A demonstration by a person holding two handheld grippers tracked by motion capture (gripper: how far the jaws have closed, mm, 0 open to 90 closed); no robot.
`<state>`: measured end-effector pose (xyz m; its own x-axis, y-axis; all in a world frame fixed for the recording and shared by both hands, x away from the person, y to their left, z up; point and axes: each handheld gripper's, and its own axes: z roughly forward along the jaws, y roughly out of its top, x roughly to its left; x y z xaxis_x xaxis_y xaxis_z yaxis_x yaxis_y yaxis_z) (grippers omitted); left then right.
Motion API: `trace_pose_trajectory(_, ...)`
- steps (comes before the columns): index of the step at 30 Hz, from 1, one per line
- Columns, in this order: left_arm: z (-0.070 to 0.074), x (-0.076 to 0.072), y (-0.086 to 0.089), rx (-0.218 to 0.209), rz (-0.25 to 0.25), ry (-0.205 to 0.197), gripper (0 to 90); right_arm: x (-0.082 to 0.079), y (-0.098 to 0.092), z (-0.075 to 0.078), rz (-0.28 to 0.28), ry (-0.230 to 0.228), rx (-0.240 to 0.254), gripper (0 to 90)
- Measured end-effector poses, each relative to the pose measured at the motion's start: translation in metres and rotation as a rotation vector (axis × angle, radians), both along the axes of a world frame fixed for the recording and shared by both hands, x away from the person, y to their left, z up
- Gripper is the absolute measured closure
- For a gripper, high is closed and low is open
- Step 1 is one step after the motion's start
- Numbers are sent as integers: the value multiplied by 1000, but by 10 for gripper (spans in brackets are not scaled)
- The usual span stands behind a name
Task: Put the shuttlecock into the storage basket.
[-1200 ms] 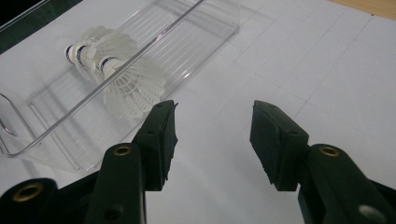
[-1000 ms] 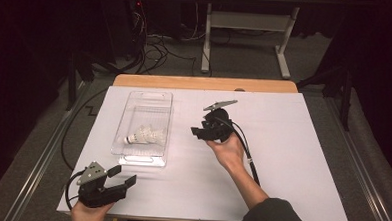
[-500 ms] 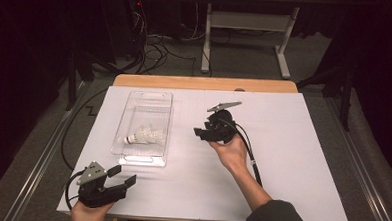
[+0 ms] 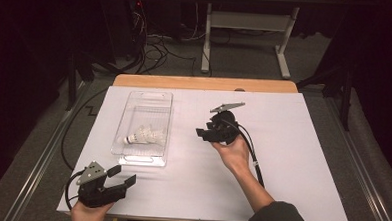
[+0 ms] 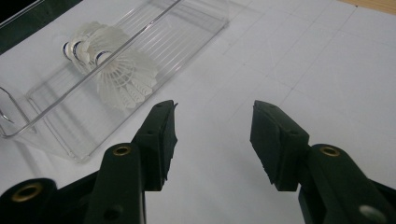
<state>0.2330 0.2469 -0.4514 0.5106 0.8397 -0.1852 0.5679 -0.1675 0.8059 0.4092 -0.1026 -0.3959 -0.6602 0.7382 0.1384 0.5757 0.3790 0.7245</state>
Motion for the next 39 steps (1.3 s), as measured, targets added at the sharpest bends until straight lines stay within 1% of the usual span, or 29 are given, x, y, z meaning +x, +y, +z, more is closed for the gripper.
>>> trace_pose_trajectory(4, 0, 0, 0, 0, 0, 0, 332, 0, -2, -1, -3, 6, 3, 509)
trace_pose_trajectory(28, 0, 0, 1, -3, 10, 1, 332, -4, -20, -2, -21, 3, 21, 508)
trace_pose_trajectory(39, 0, 0, 1, -4, 11, 0, 332, -6, -25, -3, -26, 2, 32, 507)
